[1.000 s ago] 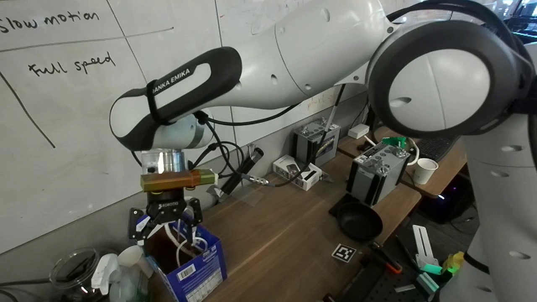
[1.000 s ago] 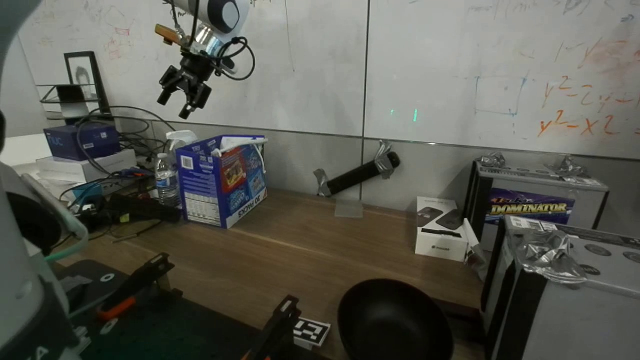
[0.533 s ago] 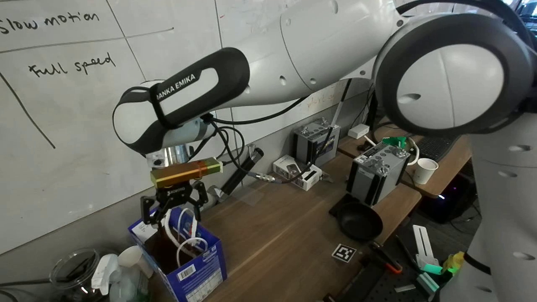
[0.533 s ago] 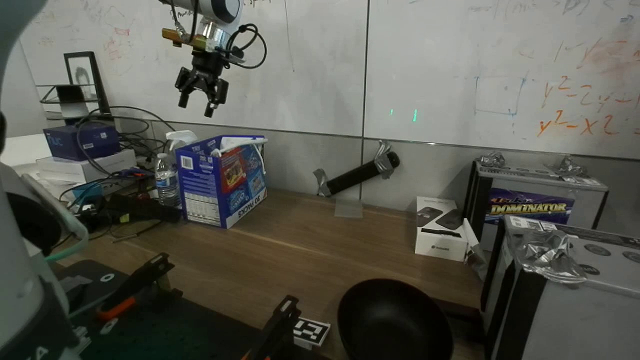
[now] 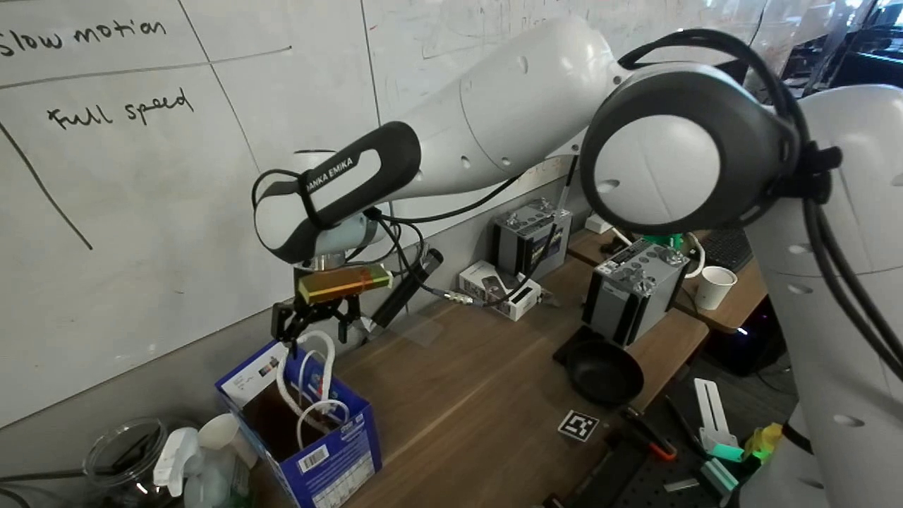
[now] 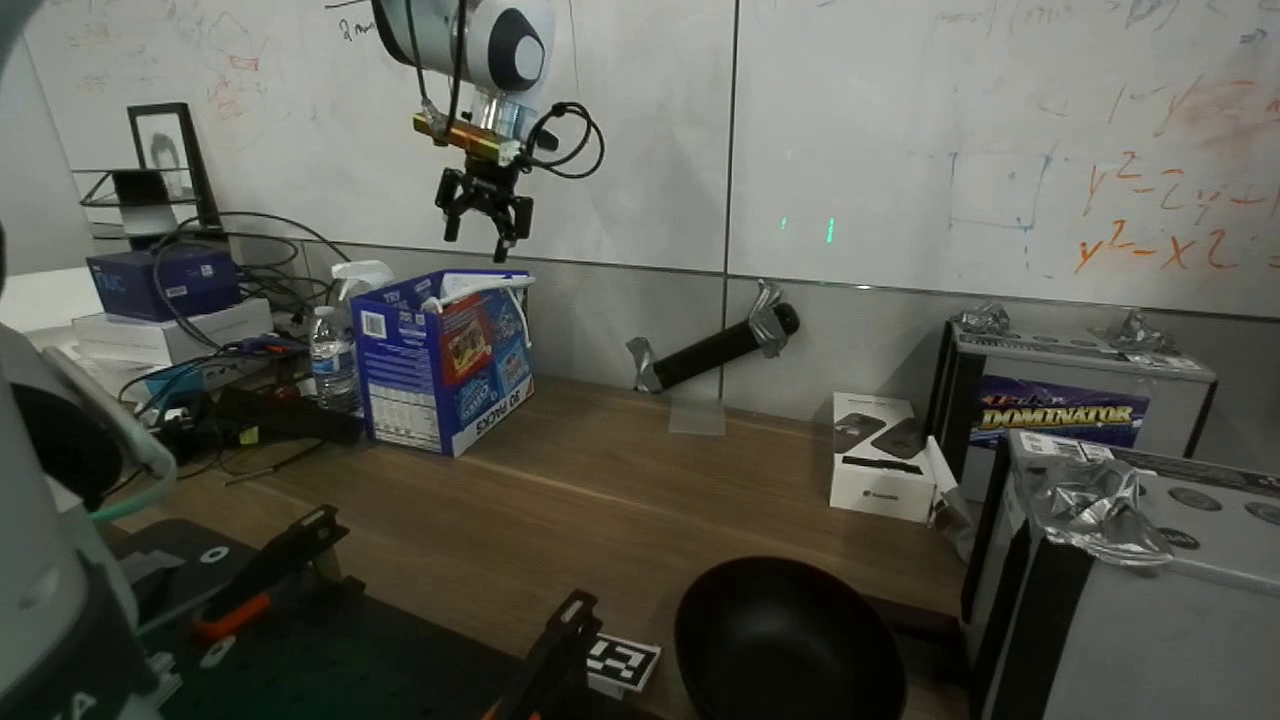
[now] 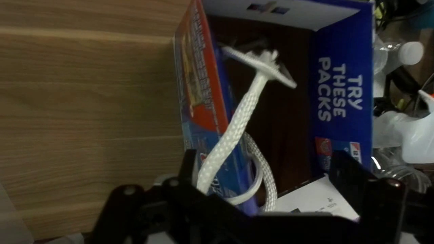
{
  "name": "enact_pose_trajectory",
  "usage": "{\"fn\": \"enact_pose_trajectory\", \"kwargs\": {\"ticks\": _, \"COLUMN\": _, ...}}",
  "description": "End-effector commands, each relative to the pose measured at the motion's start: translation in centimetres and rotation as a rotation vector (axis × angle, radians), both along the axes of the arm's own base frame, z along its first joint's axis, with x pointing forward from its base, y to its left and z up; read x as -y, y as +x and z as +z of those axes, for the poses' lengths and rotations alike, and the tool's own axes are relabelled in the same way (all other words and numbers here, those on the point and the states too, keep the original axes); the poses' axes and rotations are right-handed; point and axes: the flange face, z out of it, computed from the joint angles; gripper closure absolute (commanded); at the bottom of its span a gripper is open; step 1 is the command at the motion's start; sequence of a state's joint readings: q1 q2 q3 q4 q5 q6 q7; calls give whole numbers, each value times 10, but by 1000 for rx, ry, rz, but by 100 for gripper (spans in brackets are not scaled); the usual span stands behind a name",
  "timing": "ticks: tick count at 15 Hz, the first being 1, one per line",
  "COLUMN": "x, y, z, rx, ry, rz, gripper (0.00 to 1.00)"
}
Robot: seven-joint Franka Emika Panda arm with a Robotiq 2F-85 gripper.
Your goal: Put the white object in the blue box
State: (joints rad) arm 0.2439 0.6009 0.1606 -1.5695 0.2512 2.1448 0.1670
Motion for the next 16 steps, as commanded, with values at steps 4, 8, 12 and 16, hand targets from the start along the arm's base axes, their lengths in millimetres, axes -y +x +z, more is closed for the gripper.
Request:
{"fn": "enact_pose_trajectory", "kwargs": {"ticks": 4, "x": 12, "y": 34, "z": -44, "rx": 88, "ry": 7, "rz": 58, "gripper": 0}}
{"fn": "enact_pose_trajectory", "kwargs": {"ticks": 8, "x": 16, "y": 43, "z": -43, "rx": 110, "ry": 22, "rz": 56, "gripper": 0}}
{"fn": "enact_pose_trajectory", "kwargs": {"ticks": 12, "x": 22, "y": 52, "z": -36, "rx": 126, "ry": 35, "rz": 48, "gripper": 0}}
{"fn": "enact_pose_trajectory", "kwargs": {"ticks": 16, "x": 28, "y": 57, "z": -40, "rx": 118, "ry": 39, "rz": 41, "gripper": 0}}
